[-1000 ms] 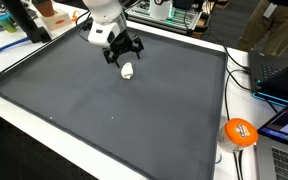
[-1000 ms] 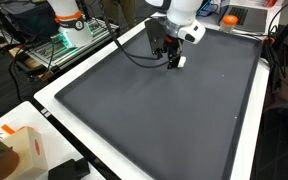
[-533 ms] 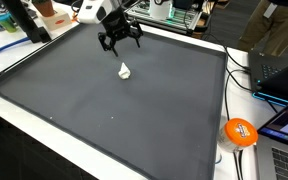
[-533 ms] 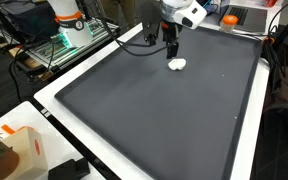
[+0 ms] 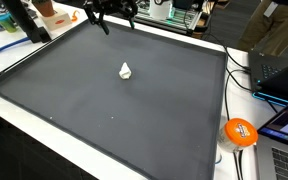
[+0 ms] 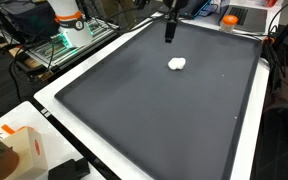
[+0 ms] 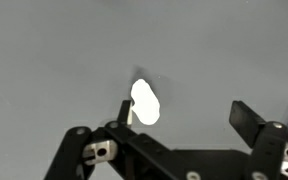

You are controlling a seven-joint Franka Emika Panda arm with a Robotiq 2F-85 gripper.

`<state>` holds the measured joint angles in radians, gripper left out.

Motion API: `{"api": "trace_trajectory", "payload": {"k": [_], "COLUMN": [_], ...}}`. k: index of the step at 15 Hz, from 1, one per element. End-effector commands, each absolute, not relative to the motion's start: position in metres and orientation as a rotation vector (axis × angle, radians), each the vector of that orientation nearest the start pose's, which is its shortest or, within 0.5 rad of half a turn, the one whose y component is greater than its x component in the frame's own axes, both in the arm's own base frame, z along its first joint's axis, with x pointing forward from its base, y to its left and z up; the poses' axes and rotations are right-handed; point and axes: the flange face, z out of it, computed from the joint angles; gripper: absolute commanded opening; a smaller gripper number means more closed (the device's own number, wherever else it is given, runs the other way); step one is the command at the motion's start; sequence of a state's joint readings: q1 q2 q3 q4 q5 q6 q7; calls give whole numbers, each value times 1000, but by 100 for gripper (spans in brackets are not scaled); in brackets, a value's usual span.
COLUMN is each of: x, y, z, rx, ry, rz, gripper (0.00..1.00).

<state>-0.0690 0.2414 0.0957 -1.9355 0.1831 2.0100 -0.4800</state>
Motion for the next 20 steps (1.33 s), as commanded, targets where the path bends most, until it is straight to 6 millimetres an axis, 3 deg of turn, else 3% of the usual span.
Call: {"api": "trace_trajectory", "payload": {"k": [1,3,4,5,7,9,12,17,20], "x": [603,607,612,597,604,610,627,664,684], "y": [49,58,61,62,64,62,71,70,64], "z": [391,405,413,414,421,416,395,354,318], "rx": [-2949,-2917,-2805,-2885,-2847,-2837,-2858,-3002,-3081], "ry": [-460,-420,-520,-481,-508,-513,-292,93,164], "rz": [416,565,598,511,561,571,595,597,638], "gripper": [100,100,100,100,100,100,100,100,100]}}
